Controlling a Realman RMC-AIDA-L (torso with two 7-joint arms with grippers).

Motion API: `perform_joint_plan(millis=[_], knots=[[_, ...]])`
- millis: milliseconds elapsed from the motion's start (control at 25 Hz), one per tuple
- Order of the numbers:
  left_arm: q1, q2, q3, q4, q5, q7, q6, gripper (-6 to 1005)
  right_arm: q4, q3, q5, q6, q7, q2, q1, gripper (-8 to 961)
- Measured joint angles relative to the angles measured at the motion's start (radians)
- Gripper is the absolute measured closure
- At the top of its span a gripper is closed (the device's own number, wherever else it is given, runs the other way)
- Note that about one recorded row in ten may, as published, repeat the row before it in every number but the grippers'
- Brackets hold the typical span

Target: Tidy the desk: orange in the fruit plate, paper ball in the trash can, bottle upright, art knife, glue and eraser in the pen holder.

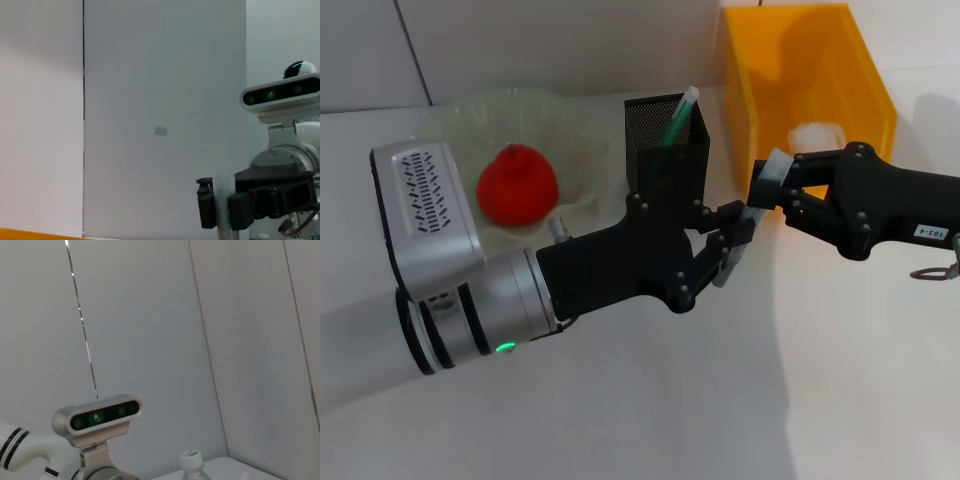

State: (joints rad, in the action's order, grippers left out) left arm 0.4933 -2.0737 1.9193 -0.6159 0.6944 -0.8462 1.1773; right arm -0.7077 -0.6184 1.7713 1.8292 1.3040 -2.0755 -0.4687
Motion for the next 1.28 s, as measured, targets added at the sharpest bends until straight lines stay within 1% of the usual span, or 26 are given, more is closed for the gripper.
perform_joint_plan(millis=[400, 600, 720, 800, 920, 1080, 1200, 1280], knots=[[-0.001, -0.002, 0.007, -0.002, 0.002, -0.015, -0.007, 887, 0.006, 0.004, -0.016, 0.002, -0.021, -0.001, 0.003, 806], [-0.011, -0.002, 0.006, -0.004, 0.002, -0.018, -0.007, 675, 0.007, 0.005, -0.05, 0.008, -0.021, 0.0, 0.016, 808], [-0.029, 0.0, 0.001, 0.002, 0.002, -0.019, -0.009, 745, 0.007, 0.006, -0.1, 0.01, -0.022, 0.007, 0.033, 809], [-0.051, 0.002, 0.001, 0.004, 0.002, -0.019, -0.012, 610, 0.006, 0.009, -0.14, 0.002, -0.026, 0.01, 0.044, 810], [-0.099, 0.006, 0.005, 0.004, 0.002, -0.014, -0.004, 408, 0.011, 0.023, -0.199, -0.043, -0.069, 0.004, 0.05, 810], [-0.177, 0.013, 0.005, 0.006, 0.01, 0.014, 0.038, 410, 0.059, 0.027, -0.225, -0.116, -0.163, -0.003, 0.01, 811], [-0.24, 0.016, -0.01, 0.008, 0.062, 0.081, 0.077, 411, 0.115, 0.022, -0.258, -0.175, -0.252, -0.005, -0.033, 811], [-0.265, 0.021, -0.023, 0.01, 0.097, 0.102, 0.112, 412, 0.143, 0.023, -0.271, -0.211, -0.302, -0.006, -0.06, 812]])
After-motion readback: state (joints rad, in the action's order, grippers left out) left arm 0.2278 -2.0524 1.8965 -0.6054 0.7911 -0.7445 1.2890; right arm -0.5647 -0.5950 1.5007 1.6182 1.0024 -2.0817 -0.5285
